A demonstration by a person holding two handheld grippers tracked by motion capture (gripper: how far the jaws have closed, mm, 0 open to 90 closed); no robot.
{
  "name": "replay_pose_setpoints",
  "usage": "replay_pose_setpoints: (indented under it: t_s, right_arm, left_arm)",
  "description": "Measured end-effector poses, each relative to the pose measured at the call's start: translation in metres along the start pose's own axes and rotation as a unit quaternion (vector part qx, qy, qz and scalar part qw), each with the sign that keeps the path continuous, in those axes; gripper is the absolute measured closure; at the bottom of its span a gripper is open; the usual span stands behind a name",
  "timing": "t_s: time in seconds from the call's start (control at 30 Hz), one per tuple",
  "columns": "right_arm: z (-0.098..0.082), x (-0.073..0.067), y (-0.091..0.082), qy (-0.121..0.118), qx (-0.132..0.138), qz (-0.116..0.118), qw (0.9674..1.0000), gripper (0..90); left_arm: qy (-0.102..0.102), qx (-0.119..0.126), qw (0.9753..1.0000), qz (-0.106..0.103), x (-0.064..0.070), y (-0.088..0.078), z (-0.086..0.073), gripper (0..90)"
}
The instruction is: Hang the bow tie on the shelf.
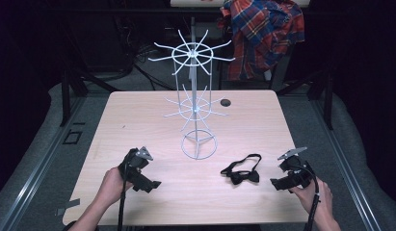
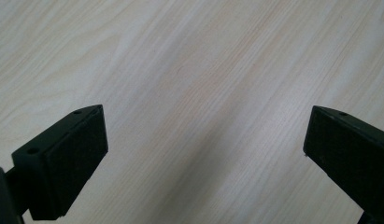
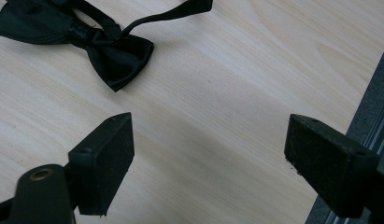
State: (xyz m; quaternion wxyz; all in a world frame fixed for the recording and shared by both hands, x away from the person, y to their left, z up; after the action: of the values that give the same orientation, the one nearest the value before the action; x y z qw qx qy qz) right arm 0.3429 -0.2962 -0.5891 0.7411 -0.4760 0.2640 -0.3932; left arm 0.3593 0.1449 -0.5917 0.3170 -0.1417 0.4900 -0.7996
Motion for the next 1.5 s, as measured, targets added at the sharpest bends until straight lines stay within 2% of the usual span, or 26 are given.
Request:
replay_pose_setpoints:
  t_s: [0.07, 0.17, 0.23, 0.3, 0.37, 0.4, 0.47, 0.6, 0.63, 0.67, 0.73, 0.8, 0.9, 0.93, 1.1, 1.23, 1.27, 1.33, 1.37, 1.4, 1.43, 1.5]
  right_arm:
    - [-0.003, 0.000, 0.002, 0.004, -0.002, 0.006, 1.0000, 15.0]
    - [-0.004, 0.002, 0.001, 0.007, -0.006, 0.004, 1.0000, 15.0]
    - [-0.003, 0.005, 0.002, 0.010, -0.005, 0.005, 0.9999, 14.8]
    - [-0.001, 0.004, 0.004, 0.014, 0.001, 0.012, 0.9998, 14.6]
    - [0.001, 0.006, 0.003, 0.008, -0.004, 0.007, 0.9999, 14.1]
    - [0.004, 0.003, 0.006, 0.012, 0.006, 0.020, 0.9997, 14.0]
    - [0.009, 0.002, 0.007, 0.012, 0.013, 0.024, 0.9996, 13.9]
    - [0.018, 0.000, 0.009, 0.012, 0.026, 0.041, 0.9988, 13.7]
    - [0.019, 0.000, 0.010, 0.012, 0.026, 0.044, 0.9986, 13.5]
    - [0.024, -0.001, 0.015, 0.022, 0.035, 0.059, 0.9974, 10.2]
    - [0.026, -0.001, 0.016, 0.028, 0.035, 0.067, 0.9968, 9.1]
    - [0.031, -0.002, 0.021, 0.039, 0.040, 0.088, 0.9945, 8.9]
    - [0.035, 0.000, 0.023, 0.045, 0.046, 0.094, 0.9935, 9.2]
    - [0.037, -0.001, 0.023, 0.053, 0.051, 0.100, 0.9922, 9.4]
    - [0.044, 0.002, 0.029, 0.066, 0.051, 0.099, 0.9916, 11.6]
    - [0.048, 0.001, 0.038, 0.071, 0.028, 0.077, 0.9941, 13.1]
    - [0.051, -0.005, 0.042, 0.077, 0.023, 0.079, 0.9936, 13.1]
    - [0.054, -0.008, 0.044, 0.080, 0.028, 0.077, 0.9934, 13.2]
    - [0.056, -0.012, 0.045, 0.075, 0.022, 0.078, 0.9939, 13.5]
    - [0.061, -0.023, 0.049, 0.073, 0.016, 0.080, 0.9940, 14.2]
    - [0.061, -0.023, 0.049, 0.073, 0.016, 0.080, 0.9940, 14.2]
    - [0.066, -0.028, 0.055, 0.064, 0.004, 0.066, 0.9958, 15.0]
  left_arm:
    - [0.001, -0.001, 1.0000, -0.001, 0.001, 0.001, 0.001, 0.0]
    - [0.002, -0.003, 1.0000, -0.004, 0.002, 0.002, 0.001, 0.0]
    - [0.003, -0.004, 0.9998, -0.020, 0.003, 0.003, -0.002, 0.0]
    - [0.000, -0.006, 0.9997, -0.023, 0.003, 0.003, -0.004, 0.0]
    - [-0.004, -0.004, 0.9998, -0.021, 0.002, 0.001, -0.006, 0.0]
    - [-0.006, -0.003, 0.9998, -0.020, 0.001, 0.000, -0.008, 0.0]
    - [-0.011, -0.004, 0.9998, -0.013, -0.001, -0.003, -0.013, 0.0]
    - [-0.016, -0.011, 0.9997, -0.018, -0.002, -0.004, -0.020, 0.0]
    - [-0.019, -0.020, 0.9994, -0.021, -0.003, -0.003, -0.024, 0.0]
    - [-0.020, -0.027, 0.9992, -0.021, -0.004, -0.002, -0.028, 0.0]
    - [-0.024, -0.034, 0.9990, -0.015, -0.007, -0.002, -0.032, 0.0]
    - [-0.029, -0.026, 0.9992, -0.012, -0.007, -0.006, -0.034, 0.0]
    - [-0.026, -0.023, 0.9993, -0.010, -0.006, -0.008, -0.035, 0.0]
    - [-0.025, -0.024, 0.9993, -0.010, -0.006, -0.009, -0.035, 0.0]
    - [-0.026, -0.023, 0.9994, -0.010, -0.006, -0.010, -0.037, 0.0]
    - [-0.024, -0.023, 0.9994, -0.008, -0.005, -0.011, -0.037, 0.0]
    - [-0.019, -0.021, 0.9996, -0.008, -0.002, -0.013, -0.036, 0.0]
    - [-0.018, -0.018, 0.9996, -0.010, -0.001, -0.013, -0.035, 0.0]
    - [-0.015, -0.017, 0.9997, -0.010, 0.001, -0.014, -0.034, 0.0]
    - [-0.013, -0.016, 0.9997, -0.012, 0.003, -0.014, -0.033, 0.0]
    - [-0.012, -0.017, 0.9997, -0.013, 0.004, -0.014, -0.033, 0.0]
    - [-0.011, -0.022, 0.9995, -0.017, 0.006, -0.013, -0.033, 0.0]
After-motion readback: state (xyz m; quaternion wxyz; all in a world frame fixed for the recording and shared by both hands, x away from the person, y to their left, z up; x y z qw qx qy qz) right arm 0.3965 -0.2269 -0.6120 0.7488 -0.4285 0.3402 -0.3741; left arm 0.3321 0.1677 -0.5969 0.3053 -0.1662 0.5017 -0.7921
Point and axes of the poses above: each handheld gripper's, and its own axes: y roughly forward along the jaws, z roughly out of its top, x roughly to its right, the point moved 9 cm from there along y, roughly forward along the jaws, and after that the axes turned 9 degrees about z, right-handed, at the moved point
